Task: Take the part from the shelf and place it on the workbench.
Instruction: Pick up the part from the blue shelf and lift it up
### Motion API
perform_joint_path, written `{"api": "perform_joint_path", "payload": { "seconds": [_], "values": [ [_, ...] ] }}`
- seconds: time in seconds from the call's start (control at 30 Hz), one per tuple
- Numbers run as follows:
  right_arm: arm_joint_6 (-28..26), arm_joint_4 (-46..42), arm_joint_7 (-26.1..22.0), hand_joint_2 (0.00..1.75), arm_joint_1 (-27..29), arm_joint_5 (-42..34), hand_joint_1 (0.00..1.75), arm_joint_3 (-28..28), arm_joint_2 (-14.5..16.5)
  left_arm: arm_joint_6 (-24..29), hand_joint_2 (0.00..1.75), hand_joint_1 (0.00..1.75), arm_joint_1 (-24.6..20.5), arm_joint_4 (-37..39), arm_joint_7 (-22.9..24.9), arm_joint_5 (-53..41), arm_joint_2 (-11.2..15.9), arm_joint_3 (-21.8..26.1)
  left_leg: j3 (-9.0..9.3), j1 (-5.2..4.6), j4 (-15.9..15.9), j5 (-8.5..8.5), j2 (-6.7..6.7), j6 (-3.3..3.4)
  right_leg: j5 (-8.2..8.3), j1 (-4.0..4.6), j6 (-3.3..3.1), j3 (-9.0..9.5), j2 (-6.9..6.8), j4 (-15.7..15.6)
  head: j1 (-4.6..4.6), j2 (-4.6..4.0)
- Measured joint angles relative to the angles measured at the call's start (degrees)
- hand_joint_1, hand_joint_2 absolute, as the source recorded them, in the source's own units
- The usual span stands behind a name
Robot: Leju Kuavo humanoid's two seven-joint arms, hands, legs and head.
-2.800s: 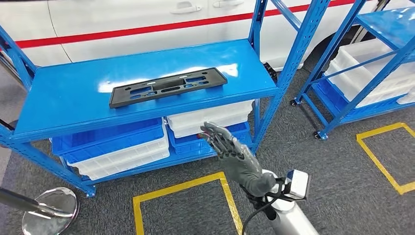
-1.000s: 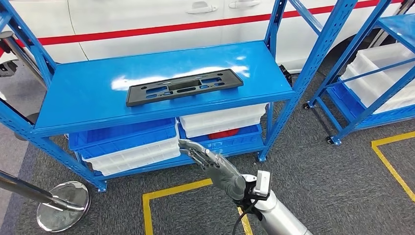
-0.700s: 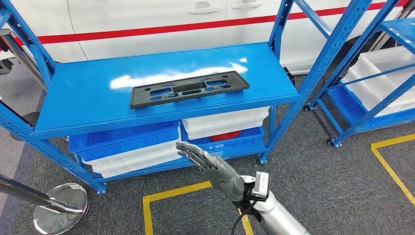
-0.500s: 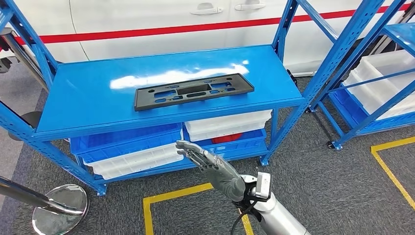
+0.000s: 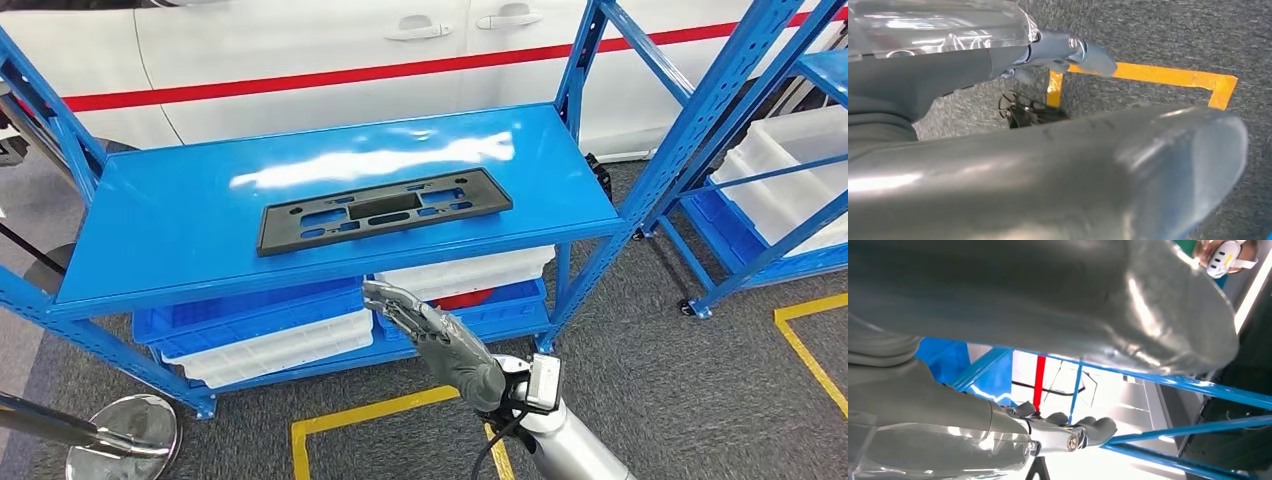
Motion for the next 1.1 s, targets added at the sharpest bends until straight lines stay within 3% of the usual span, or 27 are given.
{"api": "perform_joint_path", "payload": {
  "seconds": [0.03, 0.07, 0.1, 0.17, 0.23, 0.37, 0.43, 0.5, 0.53, 0.57, 0.6, 0.67, 0.73, 0.8, 0.9, 0.93, 1.03, 1.07, 1.1],
  "values": [
    [-0.21, -0.36, -0.17, 0.00, 0.37, 0.10, 0.00, -0.08, -0.02, -0.04, 0.00, 0.00, 0.14, 0.00, -0.03, -0.10, 0.00, -0.01, -1.65, 0.12, 1.60, -0.90, 0.01, -0.24, -0.44, -0.01, 0.05, 0.43, 0.06, 0.04, 0.00, 0.00],
    [-0.41, -0.74, -0.32, 0.00, 0.82, 0.25, 0.00, -0.20, -0.06, -0.05, 0.00, 0.00, 0.28, 0.00, -0.08, -0.19, 0.01, -0.01, -2.46, 0.25, 1.47, -0.70, 0.02, -0.41, -0.91, -0.04, 0.13, 0.92, 0.12, 0.12, -0.01, 0.00],
    [-0.58, -1.15, -0.43, 0.00, 1.29, 0.44, 0.00, -0.32, -0.09, -0.07, 0.00, 0.00, 0.38, 0.00, -0.13, -0.27, 0.02, -0.01, -2.32, 0.39, -0.61, 0.95, 0.05, -0.56, -1.45, -0.09, 0.28, 1.51, 0.17, 0.25, -0.01, 0.00],
    [-0.72, -1.81, -0.53, 0.00, 1.92, 0.90, 0.00, -0.49, -0.16, -0.09, 0.00, 0.00, 0.45, 0.01, -0.27, -0.34, 0.04, -0.01, -0.43, 0.60, -7.84, 6.22, 0.16, -0.64, -2.70, -0.18, 0.77, 2.64, 0.19, 0.75, 0.01, 0.00],
    [-0.57, -2.14, -0.56, 0.00, 2.08, 1.34, 0.00, -0.57, -0.24, -0.15, 0.00, 0.00, 0.45, 0.02, -0.44, -0.34, 0.05, -0.01, 0.79, 0.48, -12.41, 8.71, 0.24, -0.04, -3.69, -0.15, 1.41, 2.92, 0.20, 1.24, 0.01, 0.00],
    [0.29, -2.31, -0.58, 0.00, 1.91, 1.56, 0.00, -0.85, -0.32, -0.22, 0.00, 0.00, 0.54, 0.02, -0.68, -0.16, 0.05, -0.01, 1.59, 0.37, -13.26, 8.62, 0.08, 1.73, -4.50, -0.23, 2.64, 2.49, 0.21, 3.04, 0.00, 0.00],
    [0.46, -2.27, -0.58, 0.00, 1.77, 1.50, 0.00, -0.94, -0.36, -0.19, 0.00, 0.00, 0.45, 0.01, -0.81, 0.01, 0.06, -0.01, 2.41, 0.48, -13.50, 8.22, 0.03, 2.23, -6.10, -0.53, 3.20, -0.27, 0.20, 8.06, 0.01, 0.00],
    [0.47, -2.09, -0.60, 0.00, 1.95, 1.43, 0.00, -0.98, -0.44, -0.11, 0.00, 0.00, 0.41, 0.00, -0.92, 0.10, 0.11, -0.01, 3.07, 0.41, -13.52, 7.52, -0.01, 2.46, -8.81, -0.82, 3.63, -5.25, 0.19, 15.58, 0.01, 0.00],
    [0.47, -1.95, -0.61, 0.00, 2.16, 1.39, 0.00, -0.99, -0.50, -0.08, 0.00, 0.00, 0.44, 0.00, -0.93, 0.10, 0.14, 0.00, 3.50, 0.37, -13.52, 7.12, -0.05, 2.46, -9.46, -0.94, 3.75, -7.37, 0.19, 18.11, 0.02, 0.00],
    [0.46, -1.79, -0.63, 0.00, 2.36, 1.37, 0.00, -1.00, -0.55, -0.05, 0.00, 0.00, 0.49, 0.00, -0.94, 0.10, 0.15, 0.01, 4.05, 0.33, -13.52, 6.68, -0.09, 2.43, -9.03, -1.00, 3.80, -8.63, 0.19, 18.81, 0.02, 0.00],
    [0.45, -1.66, -0.64, 0.00, 2.49, 1.35, 0.00, -1.03, -0.58, -0.05, 0.00, 0.00, 0.53, 0.01, -0.94, 0.10, 0.15, 0.01, 4.71, 0.31, -13.53, 6.20, -0.14, 2.38, -7.36, -1.00, 3.69, -8.79, 0.19, 17.28, 0.02, 0.00],
    [0.45, -1.52, -0.65, 0.00, 2.56, 1.33, 0.00, -1.16, -0.62, -0.04, 0.00, 0.00, 0.53, 0.02, -0.94, 0.10, 0.07, 0.01, 6.04, 0.29, -13.62, 5.19, -0.19, 2.14, -1.81, -0.72, 3.01, -6.75, 0.17, 9.64, 0.02, 0.00],
    [0.42, -1.38, -0.64, 0.00, 2.48, 1.31, 0.00, -1.41, -0.63, -0.04, 0.00, 0.00, 0.43, 0.02, -0.93, 0.11, -0.08, -0.01, 6.86, 0.27, -13.89, 4.35, -0.32, 1.60, 0.94, -0.16, 2.18, -4.94, 0.17, 3.68, 0.02, 0.00],
    [0.37, -1.19, -0.63, 0.00, 2.43, 1.27, 0.00, -1.66, -0.66, -0.04, 0.00, 0.00, 0.35, 0.02, -0.95, 0.18, -0.14, 0.00, 7.50, 0.16, -13.96, 4.26, -0.38, 0.81, 0.80, 0.17, 1.42, -4.32, 0.20, 2.10, 0.02, 0.00],
    [0.32, -1.03, -0.60, 0.00, 2.36, 1.27, 0.00, -1.80, -0.61, -0.02, 0.00, 0.00, 0.34, 0.02, -0.92, 0.32, -0.13, 0.02, 7.48, 0.09, -11.76, 3.83, -0.14, 0.01, 0.92, -0.24, 0.47, -2.18, 0.13, 0.89, 0.01, 0.00],
    [0.31, -0.96, -0.59, 0.00, 2.33, 1.29, 0.00, -1.81, -0.58, 0.02, 0.00, 0.00, 0.29, 0.02, -0.87, 0.35, -0.13, 0.02, 6.15, 0.14, -9.10, 3.06, -0.06, -0.08, 0.69, -0.34, 0.24, -1.46, 0.09, 0.67, 0.00, 0.00],
    [0.30, -0.52, -0.58, 0.00, 2.36, 1.40, 0.00, -1.79, -0.58, 0.24, 0.00, 0.00, 0.42, 0.02, -0.41, 0.41, -0.14, 0.01, -0.45, 0.22, 0.75, -0.98, 0.01, -0.58, -0.61, -0.12, -0.18, -0.13, 0.05, 0.64, -0.01, 0.00],
    [0.30, -0.35, -0.58, 0.00, 2.39, 1.44, 0.00, -1.79, -0.58, 0.38, 0.00, 0.00, 0.57, 0.02, -0.12, 0.42, -0.15, 0.01, -1.85, 0.22, 1.77, -1.49, 0.01, -0.66, -1.09, -0.05, -0.20, 0.38, 0.13, 0.68, -0.01, 0.00],
    [0.30, -0.18, -0.58, 0.00, 2.39, 1.48, 0.00, -1.78, -0.58, 0.57, 0.00, 0.00, 0.71, 0.02, 0.16, 0.44, -0.15, 0.02, -2.28, 0.22, 0.80, -0.65, 0.02, -0.61, -1.60, 0.00, -0.16, 0.98, 0.21, 0.75, -0.01, 0.00]
  ]
}}
